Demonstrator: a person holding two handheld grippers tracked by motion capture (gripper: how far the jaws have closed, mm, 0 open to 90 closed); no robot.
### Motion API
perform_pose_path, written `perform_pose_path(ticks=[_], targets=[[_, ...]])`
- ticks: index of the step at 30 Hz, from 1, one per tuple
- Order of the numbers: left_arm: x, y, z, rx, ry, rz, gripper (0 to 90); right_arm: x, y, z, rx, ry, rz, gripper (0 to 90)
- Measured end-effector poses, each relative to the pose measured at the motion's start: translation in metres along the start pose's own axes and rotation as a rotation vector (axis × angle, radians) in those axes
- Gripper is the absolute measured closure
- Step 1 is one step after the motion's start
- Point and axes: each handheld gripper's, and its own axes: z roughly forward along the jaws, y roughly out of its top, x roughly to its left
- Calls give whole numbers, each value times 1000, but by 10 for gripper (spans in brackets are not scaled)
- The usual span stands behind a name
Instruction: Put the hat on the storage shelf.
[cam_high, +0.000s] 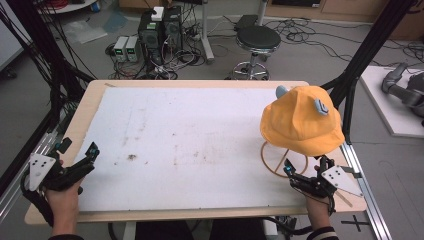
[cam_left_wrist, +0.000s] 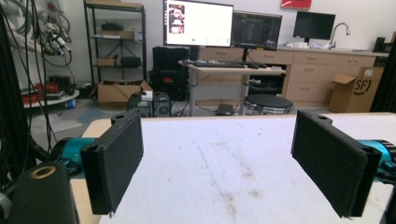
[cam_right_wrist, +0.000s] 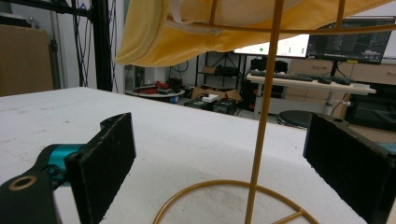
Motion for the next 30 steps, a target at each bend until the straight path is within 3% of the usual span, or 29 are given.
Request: perform_pose_path(ticks=[4, 13, 19, 30], targets=[[2, -6, 3, 21, 1, 0, 172, -2, -1, -2, 5, -6, 4, 90], [0, -7, 5, 13, 5, 4, 173, -4, -1, -4, 0, -12, 12, 90], [-1, -9, 5, 3, 0, -19, 175, -5, -1, -6, 0, -21, 11, 90], [-4, -7, 4, -8, -9, -9, 173, -5, -1, -6, 0, -19, 16, 90]])
